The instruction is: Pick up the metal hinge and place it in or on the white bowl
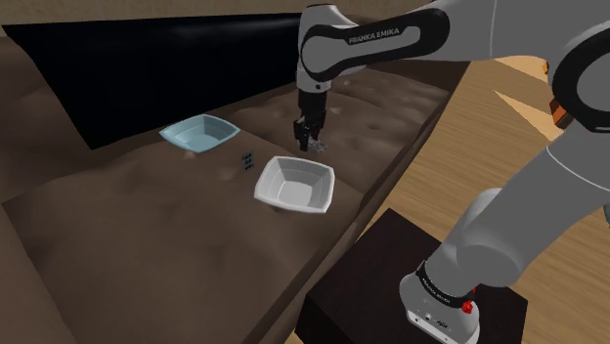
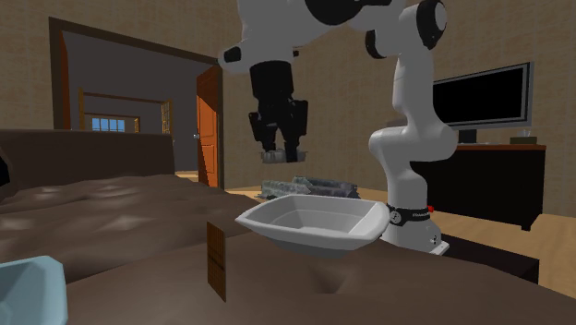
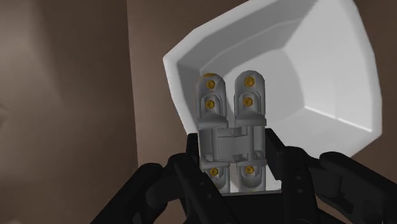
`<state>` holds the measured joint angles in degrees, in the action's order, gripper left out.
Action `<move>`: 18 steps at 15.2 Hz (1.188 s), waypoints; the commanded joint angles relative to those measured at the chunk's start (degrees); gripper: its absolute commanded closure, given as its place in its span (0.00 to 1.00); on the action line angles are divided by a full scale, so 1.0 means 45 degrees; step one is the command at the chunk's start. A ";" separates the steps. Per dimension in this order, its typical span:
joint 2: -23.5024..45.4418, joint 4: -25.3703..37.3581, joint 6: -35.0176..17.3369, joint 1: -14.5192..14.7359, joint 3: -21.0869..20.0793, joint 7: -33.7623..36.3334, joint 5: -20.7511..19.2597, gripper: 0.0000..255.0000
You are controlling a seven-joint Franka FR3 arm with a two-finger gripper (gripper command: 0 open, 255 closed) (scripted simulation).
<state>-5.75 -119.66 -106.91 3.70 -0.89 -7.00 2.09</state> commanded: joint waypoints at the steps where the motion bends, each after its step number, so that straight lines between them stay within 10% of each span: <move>1: -0.0322 -0.0387 -0.0091 0.0329 -0.0380 0.0665 0.0140 1.00; 18: 0.0264 -0.2177 -0.2511 0.0809 -0.0982 0.1530 0.0359 1.00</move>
<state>-5.12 -129.10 -117.25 7.36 -5.32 -0.05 3.73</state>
